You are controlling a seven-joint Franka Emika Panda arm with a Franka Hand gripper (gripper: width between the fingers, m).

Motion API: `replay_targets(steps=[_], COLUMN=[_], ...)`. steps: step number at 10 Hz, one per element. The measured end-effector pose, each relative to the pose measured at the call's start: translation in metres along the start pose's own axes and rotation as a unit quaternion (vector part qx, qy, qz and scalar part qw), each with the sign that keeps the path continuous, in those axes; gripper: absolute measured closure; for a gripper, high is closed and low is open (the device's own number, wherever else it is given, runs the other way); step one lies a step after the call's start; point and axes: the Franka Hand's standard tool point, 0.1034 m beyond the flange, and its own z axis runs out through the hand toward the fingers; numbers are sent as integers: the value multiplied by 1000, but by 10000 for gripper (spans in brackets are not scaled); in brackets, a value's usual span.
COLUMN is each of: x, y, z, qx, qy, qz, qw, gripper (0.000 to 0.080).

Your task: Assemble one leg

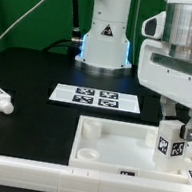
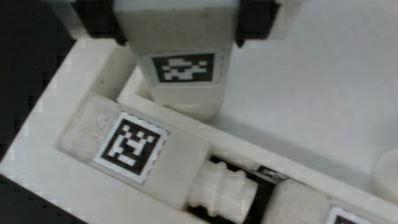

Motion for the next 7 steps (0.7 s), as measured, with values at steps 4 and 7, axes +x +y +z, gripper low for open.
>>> replay_targets(steps=[4,7], x=[1,0], y=[0,-2], z=[0,-1], qx=[1,1], qy=[-2,3], qz=[-72,-251], qw=[997,968], gripper=[165,151])
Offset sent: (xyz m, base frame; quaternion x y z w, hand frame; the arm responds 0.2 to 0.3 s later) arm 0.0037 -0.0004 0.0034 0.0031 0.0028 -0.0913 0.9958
